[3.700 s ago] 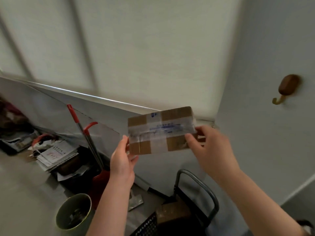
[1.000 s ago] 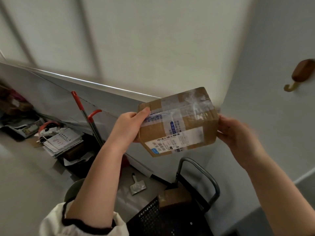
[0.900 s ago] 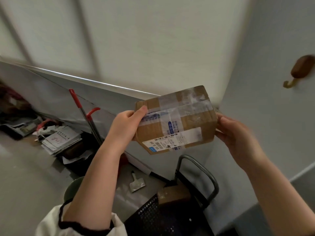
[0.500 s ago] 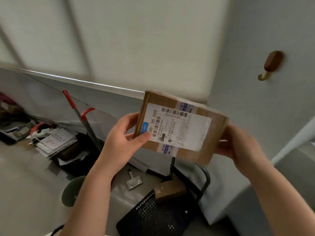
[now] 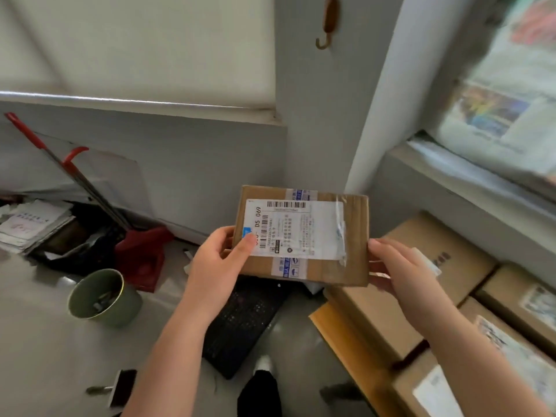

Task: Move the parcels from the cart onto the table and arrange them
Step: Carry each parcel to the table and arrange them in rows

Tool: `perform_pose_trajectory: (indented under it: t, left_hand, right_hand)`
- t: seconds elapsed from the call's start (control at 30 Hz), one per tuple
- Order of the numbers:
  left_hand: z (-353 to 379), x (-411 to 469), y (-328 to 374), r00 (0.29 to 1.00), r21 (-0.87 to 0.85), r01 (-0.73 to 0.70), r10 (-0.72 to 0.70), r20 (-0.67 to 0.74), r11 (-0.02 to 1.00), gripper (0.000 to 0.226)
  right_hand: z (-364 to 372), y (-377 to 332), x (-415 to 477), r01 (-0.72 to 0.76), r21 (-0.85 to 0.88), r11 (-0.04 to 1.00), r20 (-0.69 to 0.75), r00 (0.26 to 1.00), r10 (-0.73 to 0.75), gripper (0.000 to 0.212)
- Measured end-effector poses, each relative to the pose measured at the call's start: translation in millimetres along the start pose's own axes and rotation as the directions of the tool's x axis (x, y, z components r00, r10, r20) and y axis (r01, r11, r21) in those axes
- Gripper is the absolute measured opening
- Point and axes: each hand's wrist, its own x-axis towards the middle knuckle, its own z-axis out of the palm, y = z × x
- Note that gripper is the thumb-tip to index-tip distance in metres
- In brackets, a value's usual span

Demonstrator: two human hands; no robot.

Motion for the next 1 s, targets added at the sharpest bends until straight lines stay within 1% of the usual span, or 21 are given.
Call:
perform_pose_trajectory:
  t: [0.1, 0.17, 0.23, 0.3, 0.43, 0.53, 0.6, 0.67, 0.73, 0.83, 0.9, 0.93, 1.0]
  left_hand:
    - [25, -41, 1, 0.997, 0.037, -0.021, 0.019, 0.072, 0.999, 0.012]
    - [39, -63, 2, 0.991, 0.068, -0.044, 0.035, 0.127, 0.997, 0.016]
    - [52, -81, 4, 0.98, 0.091, -0.062, 0.043, 0.196, 0.994, 0.021]
    - [69, -99, 7, 0.96, 0.088, -0.083, 0.056, 0.276, 0.993, 0.024]
    - [103, -147, 10, 0.892, 0.078, -0.138, 0.09, 0.443, 0.987, 0.032]
    - [124, -191, 7, 0.818, 0.038, -0.155, 0.107, 0.565, 0.987, 0.028]
    - [140, -226, 0, 0.769, 0.029, -0.141, 0.091, 0.632, 0.99, 0.019]
    - [162, -260, -4, 0.711, 0.038, -0.152, 0.083, 0.699, 0.988, 0.014]
    - [185, -300, -5, 0.659, 0.044, -0.164, 0.076, 0.748, 0.985, 0.015]
    - [220, -357, -6, 0.572, 0.033, -0.231, 0.109, 0.813, 0.972, 0.023]
    - [244, -388, -4, 0.518, 0.044, -0.276, 0.11, 0.848, 0.96, 0.029]
    - [257, -402, -2, 0.503, 0.053, -0.295, 0.108, 0.858, 0.954, 0.029]
    - [282, -430, 2, 0.492, 0.061, -0.328, 0.116, 0.863, 0.943, 0.026]
  right_hand:
    - [-27, 26, -34, -0.031, 0.028, 0.999, -0.033, 0.999, 0.031, 0.016]
    - [-42, 41, -58, -0.035, 0.086, 0.996, -0.078, 0.996, 0.042, 0.016]
    - [-53, 57, -86, -0.025, 0.152, 0.988, -0.166, 0.985, 0.05, 0.015]
    - [-62, 76, -117, -0.011, 0.188, 0.982, -0.289, 0.955, 0.065, 0.016]
    - [-77, 116, -190, 0.002, 0.262, 0.965, -0.492, 0.86, 0.132, 0.019]
    - [-94, 142, -251, 0.022, 0.31, 0.951, -0.628, 0.755, 0.188, 0.024]
    - [-104, 162, -293, 0.017, 0.314, 0.949, -0.688, 0.693, 0.216, 0.028]
    - [-117, 181, -333, 0.004, 0.307, 0.952, -0.742, 0.627, 0.237, 0.025]
    - [-132, 202, -374, -0.017, 0.326, 0.945, -0.784, 0.553, 0.281, 0.021]
    - [-159, 231, -429, 0.005, 0.373, 0.928, -0.826, 0.457, 0.33, 0.021]
    - [-178, 248, -457, 0.054, 0.394, 0.918, -0.847, 0.41, 0.339, 0.01]
    - [-188, 255, -468, 0.078, 0.399, 0.914, -0.853, 0.398, 0.339, 0.01]
    - [-211, 269, -486, 0.085, 0.402, 0.912, -0.844, 0.421, 0.333, 0.009]
